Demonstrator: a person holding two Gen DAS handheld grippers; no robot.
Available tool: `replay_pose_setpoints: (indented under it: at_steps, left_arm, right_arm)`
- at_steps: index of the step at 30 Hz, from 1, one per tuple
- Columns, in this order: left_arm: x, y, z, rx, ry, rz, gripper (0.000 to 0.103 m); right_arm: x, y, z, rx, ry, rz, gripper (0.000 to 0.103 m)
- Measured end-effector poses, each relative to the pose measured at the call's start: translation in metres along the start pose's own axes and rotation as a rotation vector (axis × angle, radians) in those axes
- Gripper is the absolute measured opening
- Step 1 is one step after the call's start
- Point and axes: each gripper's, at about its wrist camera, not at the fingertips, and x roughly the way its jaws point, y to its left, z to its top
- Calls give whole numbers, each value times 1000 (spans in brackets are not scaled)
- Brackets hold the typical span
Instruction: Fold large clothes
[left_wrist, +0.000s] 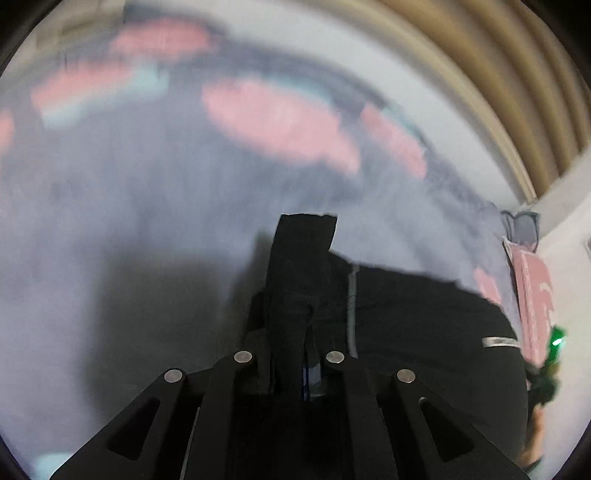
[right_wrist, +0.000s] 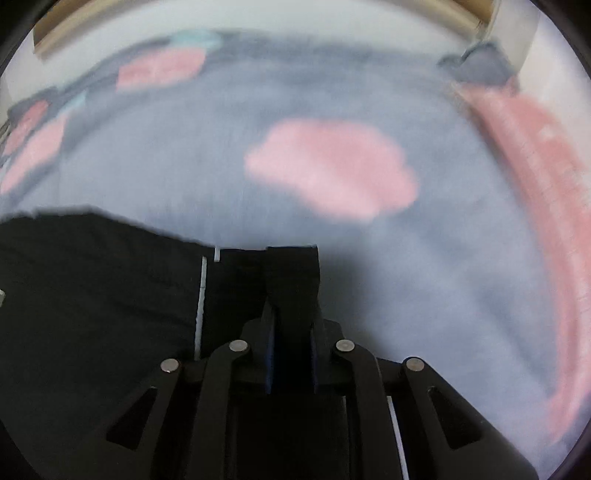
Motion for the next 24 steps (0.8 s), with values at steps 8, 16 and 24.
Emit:
replay_pose_setpoints:
  at_steps: [8,16,24]
  left_arm:
    - [-5,16,-2,-21,13,-102,17]
    - [-124,-28,-14,126,-162,-134,43]
    - [-162,-147,-77,366,-168,-210,59]
  right_arm:
    - [-6,-17,-8,53,-58,84,25]
    - [-148,-25,-40,15,-294,332,48]
    - [-208,64,-71,-117,-177,467,48]
